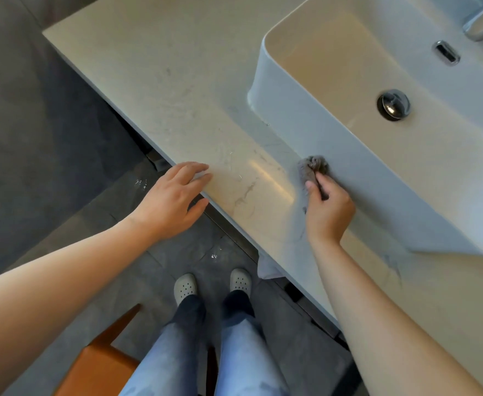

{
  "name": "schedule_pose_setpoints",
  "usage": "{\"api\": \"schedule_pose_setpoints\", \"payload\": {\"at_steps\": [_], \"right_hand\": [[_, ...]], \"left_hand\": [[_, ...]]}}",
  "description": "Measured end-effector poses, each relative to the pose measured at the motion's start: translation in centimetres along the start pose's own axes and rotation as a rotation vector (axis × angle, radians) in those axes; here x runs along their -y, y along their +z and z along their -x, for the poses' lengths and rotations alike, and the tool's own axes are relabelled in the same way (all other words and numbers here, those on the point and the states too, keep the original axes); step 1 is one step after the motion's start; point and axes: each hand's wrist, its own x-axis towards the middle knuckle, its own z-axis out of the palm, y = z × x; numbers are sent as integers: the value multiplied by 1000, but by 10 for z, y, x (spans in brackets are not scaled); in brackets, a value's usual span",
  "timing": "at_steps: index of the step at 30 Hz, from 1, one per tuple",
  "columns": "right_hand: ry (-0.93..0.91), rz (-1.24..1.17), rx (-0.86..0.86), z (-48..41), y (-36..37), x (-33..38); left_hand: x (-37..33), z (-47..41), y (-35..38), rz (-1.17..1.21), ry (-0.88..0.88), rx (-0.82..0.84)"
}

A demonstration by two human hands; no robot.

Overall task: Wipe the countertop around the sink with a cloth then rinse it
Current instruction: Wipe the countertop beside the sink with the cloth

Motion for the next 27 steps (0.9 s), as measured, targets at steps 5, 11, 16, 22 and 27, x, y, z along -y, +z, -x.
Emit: {"api": "schedule_pose_setpoints", "payload": {"at_steps": [5, 11, 16, 22, 27], "right_hand": [[-50, 60, -104, -7, 25, -8], [-117, 77, -96, -12, 33, -8], [-204, 39, 29, -21, 53, 12], [-196, 31, 73, -2, 57, 21], [-253, 1, 179, 65, 45, 25]], "left_hand": [[12, -1, 6, -57, -69, 2], [17, -3, 9, -75, -64, 11], [19, -1, 10, -89, -52, 17], [20, -1, 11, -69, -46, 5], [24, -1, 8, -58, -35, 17]]}}
